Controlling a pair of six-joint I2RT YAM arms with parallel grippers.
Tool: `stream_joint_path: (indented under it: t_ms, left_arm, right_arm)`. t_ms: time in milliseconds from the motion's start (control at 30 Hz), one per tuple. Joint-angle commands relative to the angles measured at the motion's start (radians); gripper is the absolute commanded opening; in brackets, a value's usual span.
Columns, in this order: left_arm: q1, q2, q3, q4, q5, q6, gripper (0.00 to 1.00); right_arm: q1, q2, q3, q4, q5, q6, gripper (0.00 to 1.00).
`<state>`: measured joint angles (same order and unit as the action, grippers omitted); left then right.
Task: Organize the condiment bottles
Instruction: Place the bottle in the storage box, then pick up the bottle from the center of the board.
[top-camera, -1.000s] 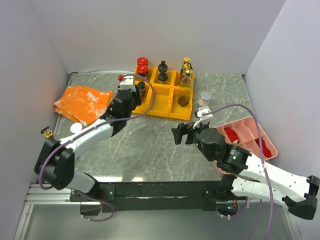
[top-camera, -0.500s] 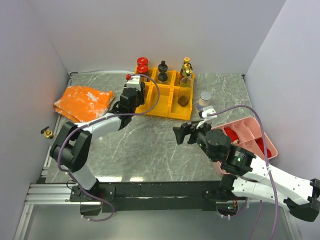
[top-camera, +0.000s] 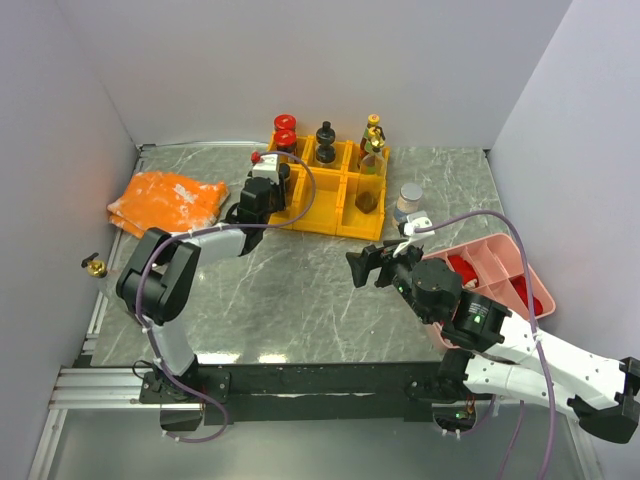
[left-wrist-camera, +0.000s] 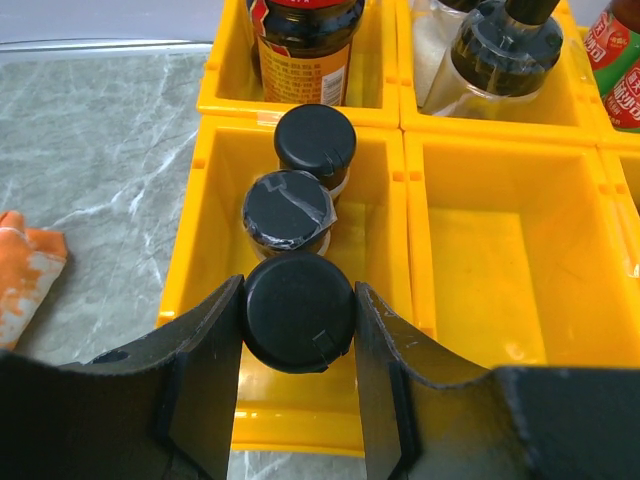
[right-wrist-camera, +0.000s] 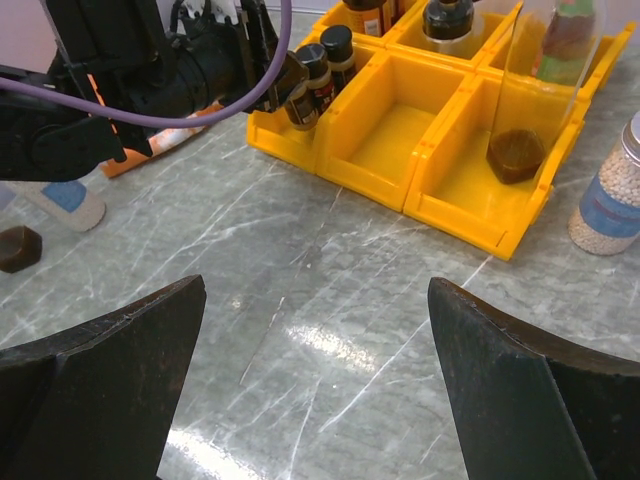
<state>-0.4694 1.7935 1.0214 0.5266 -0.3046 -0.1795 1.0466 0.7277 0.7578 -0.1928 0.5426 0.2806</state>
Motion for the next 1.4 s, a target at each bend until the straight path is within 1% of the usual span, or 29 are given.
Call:
stream_joint_path:
  t_ms: [0, 167, 367, 433, 467, 500, 600, 700, 867, 967, 1000, 1033, 1067, 1100, 1133, 1167, 1200, 1233, 1267, 1300, 1367]
  left_arm:
    - [0.008, 0.009, 0.022, 0.118, 0.048, -0.012, 0.3]
    - [0.011, 0.038, 0.023, 0.115, 0.047, -0.015, 0.33]
    - [0.012, 0.029, 0.011, 0.112, 0.048, -0.031, 0.41]
    - [0.012, 0.024, 0.012, 0.107, 0.047, -0.035, 0.47]
    - [0.012, 0.026, 0.014, 0.098, 0.045, -0.037, 0.52]
    - [0.012, 0.026, 0.019, 0.089, 0.039, -0.037, 0.55]
    - [0.014, 0.029, 0.04, 0.049, 0.015, -0.048, 0.62]
    - [0.014, 0.001, 0.036, 0.035, 0.013, -0.052, 0.65]
    - [0.012, -0.111, 0.029, -0.022, 0.025, -0.071, 0.69]
    - [0.012, -0.196, 0.057, -0.147, 0.013, -0.11, 0.74]
    - [0.012, -0.219, 0.062, -0.18, 0.021, -0.117, 0.78]
    - [0.012, -0.268, 0.072, -0.244, 0.038, -0.13, 0.82]
    - [0.012, -0.293, 0.075, -0.276, 0.06, -0.141, 0.85]
    - [0.011, -0.319, 0.08, -0.305, 0.07, -0.15, 0.99]
    - [0.008, -0.366, 0.095, -0.342, 0.076, -0.173, 0.97]
    - [0.006, -0.39, 0.106, -0.412, 0.085, -0.187, 0.96]
    - [0.002, -0.411, 0.118, -0.453, 0.099, -0.199, 0.97]
    - [-0.005, -0.452, 0.137, -0.483, 0.111, -0.215, 0.96]
    - [-0.011, -0.474, 0.144, -0.557, 0.12, -0.222, 0.97]
    - [-0.026, -0.494, 0.152, -0.588, 0.131, -0.23, 0.96]
    - [-0.043, -0.551, 0.186, -0.658, 0.136, -0.232, 0.97]
  right_arm:
    - [-0.007, -0.017, -0.011, 0.047, 0.031, -0.014, 1.0]
    - [-0.005, -0.014, -0.009, 0.043, 0.039, -0.014, 1.0]
    - [-0.005, -0.031, -0.011, 0.038, 0.045, -0.008, 1.0]
    - [-0.005, -0.036, -0.012, 0.036, 0.042, -0.006, 1.0]
    - [-0.005, -0.04, -0.014, 0.038, 0.04, -0.004, 1.0]
    - [-0.005, -0.042, -0.014, 0.036, 0.036, -0.003, 1.0]
    - [-0.005, -0.047, -0.006, 0.021, 0.031, -0.001, 1.0]
    - [-0.005, -0.051, 0.003, 0.0, 0.031, 0.006, 1.0]
    - [-0.005, -0.028, 0.035, -0.04, 0.037, 0.035, 1.0]
    - [-0.02, 0.01, 0.058, -0.057, 0.074, 0.074, 1.0]
    - [-0.029, 0.024, 0.073, -0.062, 0.083, 0.084, 1.0]
    - [-0.043, 0.039, 0.084, -0.072, 0.094, 0.092, 1.0]
    - [-0.084, 0.07, 0.093, -0.08, 0.1, 0.097, 1.0]
    - [-0.111, 0.084, 0.109, -0.08, 0.092, 0.097, 1.0]
    - [-0.15, 0.099, 0.115, -0.082, 0.073, 0.101, 1.0]
    - [-0.189, 0.123, 0.123, -0.082, 0.051, 0.107, 1.0]
    - [-0.274, 0.134, 0.127, -0.074, 0.007, 0.117, 1.0]
    - [-0.314, 0.144, 0.124, -0.06, -0.018, 0.117, 1.0]
    - [-0.356, 0.168, 0.124, -0.033, -0.05, 0.115, 1.0]
    - [-0.444, 0.182, 0.136, -0.027, -0.113, 0.123, 1.0]
    - [-0.502, 0.231, 0.147, 0.01, -0.139, 0.111, 1.0]
